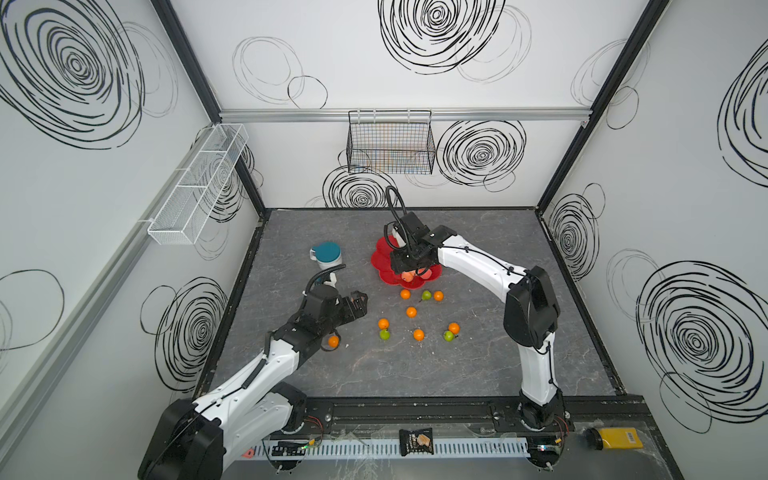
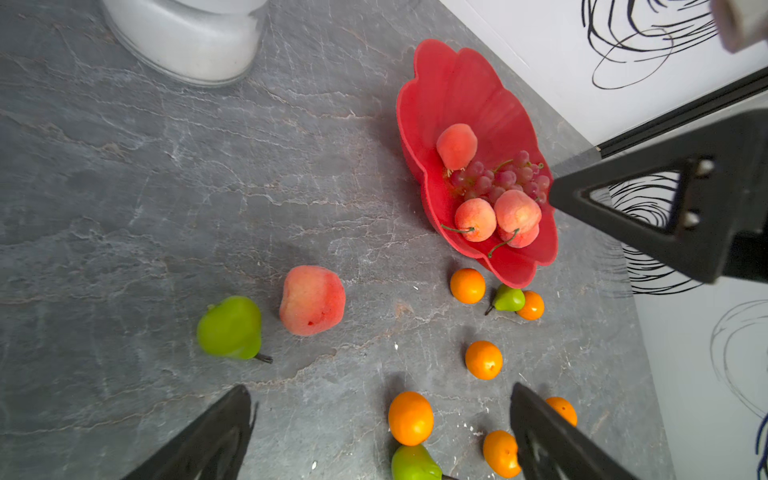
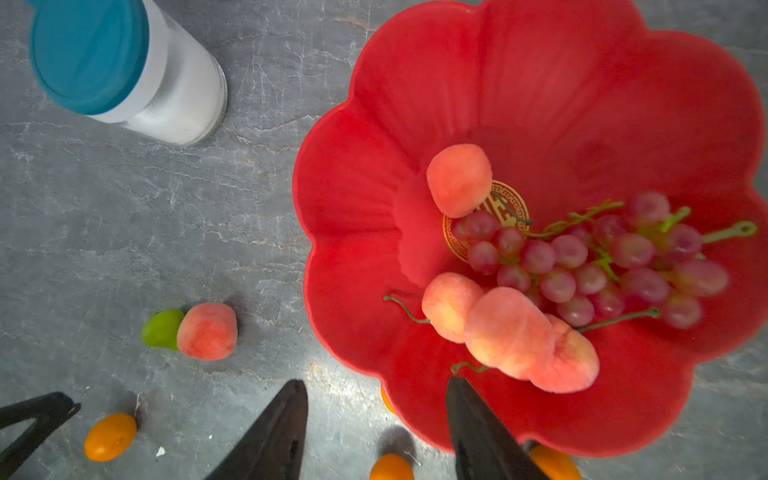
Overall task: Place and organize the fake fruits in the fruit bowl
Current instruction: 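Lower the peach into the bowl and open the right gripper, then raise the right gripper from the bowl while the left gripper nears a peach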
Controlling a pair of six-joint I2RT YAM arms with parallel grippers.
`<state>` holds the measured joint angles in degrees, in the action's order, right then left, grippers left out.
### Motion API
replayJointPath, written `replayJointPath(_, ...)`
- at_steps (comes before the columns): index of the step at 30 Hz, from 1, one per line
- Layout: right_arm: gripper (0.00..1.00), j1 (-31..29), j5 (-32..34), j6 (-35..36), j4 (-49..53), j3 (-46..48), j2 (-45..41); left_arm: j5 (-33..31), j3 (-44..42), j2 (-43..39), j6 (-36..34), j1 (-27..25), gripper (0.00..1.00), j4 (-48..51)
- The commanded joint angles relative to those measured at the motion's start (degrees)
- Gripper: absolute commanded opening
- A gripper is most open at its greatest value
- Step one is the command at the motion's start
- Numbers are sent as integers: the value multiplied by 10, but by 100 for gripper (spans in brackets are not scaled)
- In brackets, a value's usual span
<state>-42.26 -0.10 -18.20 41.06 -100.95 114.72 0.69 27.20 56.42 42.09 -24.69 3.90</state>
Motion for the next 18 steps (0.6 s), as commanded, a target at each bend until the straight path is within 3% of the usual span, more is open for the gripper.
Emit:
replayJointPath(1, 58, 1, 1, -7, -12, 37, -59, -54, 42, 12, -36, -16, 95, 40)
replayJointPath(8, 57, 12, -14, -22, -87, 190, -198, -137, 124, 76, -96, -57, 80, 121)
replayJointPath(14, 56, 31, -27, -35, -160, 340, -331, -148, 172, 155, -129, -66, 66, 149)
replayJointPath(18, 56, 41, -25, -30, -220, 437, -426, -161, 196, 202, -141, -66, 64, 162)
